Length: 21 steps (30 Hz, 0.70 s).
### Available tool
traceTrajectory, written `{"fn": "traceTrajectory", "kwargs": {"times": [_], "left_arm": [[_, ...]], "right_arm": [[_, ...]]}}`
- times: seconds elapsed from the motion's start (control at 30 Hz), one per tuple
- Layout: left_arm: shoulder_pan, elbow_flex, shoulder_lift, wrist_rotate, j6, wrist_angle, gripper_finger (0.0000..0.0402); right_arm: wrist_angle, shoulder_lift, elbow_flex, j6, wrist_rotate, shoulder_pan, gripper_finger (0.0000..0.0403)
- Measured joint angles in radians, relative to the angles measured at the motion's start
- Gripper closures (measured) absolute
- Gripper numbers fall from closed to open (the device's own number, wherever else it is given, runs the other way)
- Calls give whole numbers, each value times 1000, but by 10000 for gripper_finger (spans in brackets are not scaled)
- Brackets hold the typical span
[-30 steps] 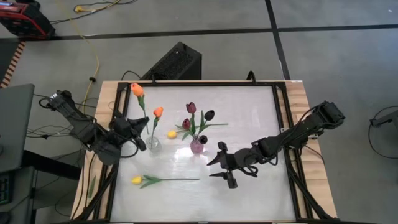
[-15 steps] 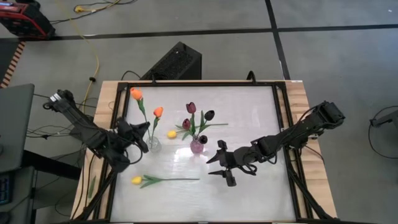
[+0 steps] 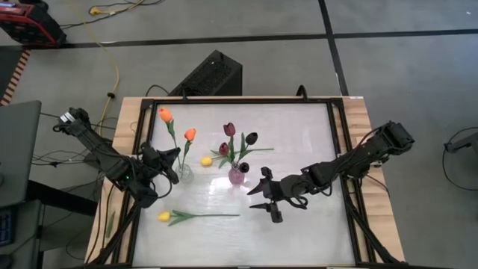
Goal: Sort flowers into vase by color
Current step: Put the orange flower into the transparent vase
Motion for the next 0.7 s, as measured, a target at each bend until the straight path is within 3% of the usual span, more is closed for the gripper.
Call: {"fn": "traceTrajectory", "kwargs": {"times": [0.17, 0.47, 0.7], "left_arm": [[0, 0, 8, -1, 0, 0, 402], [0, 0, 132, 0, -43, 0, 402], [0, 0, 153, 61, -25, 0, 393]], "right_arm": [[1, 0, 0, 16, 0, 1, 168], [-3, 0, 0, 16, 0, 4, 168], [-6, 0, 0, 18, -1, 4, 168]]}}
